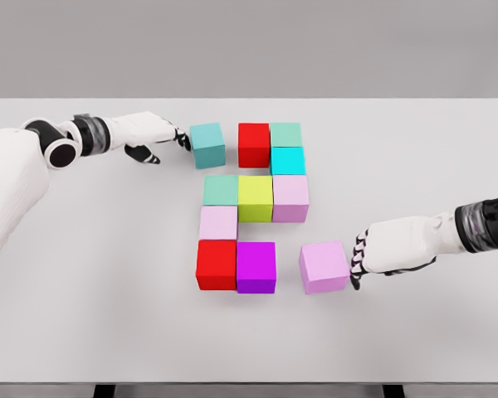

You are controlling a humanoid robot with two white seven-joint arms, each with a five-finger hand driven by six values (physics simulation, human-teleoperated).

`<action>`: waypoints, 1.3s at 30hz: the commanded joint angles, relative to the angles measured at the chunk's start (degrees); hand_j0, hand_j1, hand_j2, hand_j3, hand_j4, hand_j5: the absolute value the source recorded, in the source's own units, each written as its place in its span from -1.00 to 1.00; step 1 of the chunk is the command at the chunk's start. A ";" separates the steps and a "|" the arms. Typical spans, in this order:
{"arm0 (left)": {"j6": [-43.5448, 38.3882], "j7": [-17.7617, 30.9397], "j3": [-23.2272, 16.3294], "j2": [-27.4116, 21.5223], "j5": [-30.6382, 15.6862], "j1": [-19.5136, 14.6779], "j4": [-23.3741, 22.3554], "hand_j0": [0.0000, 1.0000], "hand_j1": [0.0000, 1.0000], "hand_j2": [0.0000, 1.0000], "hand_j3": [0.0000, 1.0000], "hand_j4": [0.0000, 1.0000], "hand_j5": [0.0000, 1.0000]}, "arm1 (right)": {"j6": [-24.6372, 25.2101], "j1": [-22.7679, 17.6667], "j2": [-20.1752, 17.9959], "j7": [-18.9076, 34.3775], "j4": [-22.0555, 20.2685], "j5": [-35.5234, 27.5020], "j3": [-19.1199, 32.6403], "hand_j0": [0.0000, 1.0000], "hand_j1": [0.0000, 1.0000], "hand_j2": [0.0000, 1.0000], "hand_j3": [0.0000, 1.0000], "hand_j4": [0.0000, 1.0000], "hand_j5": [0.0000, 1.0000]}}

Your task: Assemble the squares on the desktop into the number 2

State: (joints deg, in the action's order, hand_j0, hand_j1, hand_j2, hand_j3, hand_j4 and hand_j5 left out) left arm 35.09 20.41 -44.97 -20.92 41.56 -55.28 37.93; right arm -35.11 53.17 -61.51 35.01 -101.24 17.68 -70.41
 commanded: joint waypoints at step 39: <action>-0.09 -0.02 1.03 1.76 -0.25 -1.58 -2.16 0.49 0.49 0.49 0.49 0.49 0.49 | 0.11 0.00 0.25 -0.01 0.26 1.22 0.80 -0.09 -0.09 -0.09 -0.09 -0.09 -0.09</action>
State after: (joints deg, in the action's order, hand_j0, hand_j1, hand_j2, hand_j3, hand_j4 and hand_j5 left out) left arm 35.11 20.42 -44.20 -19.31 41.62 -56.87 35.81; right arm -35.11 53.17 -61.30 35.01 -100.99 19.10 -69.68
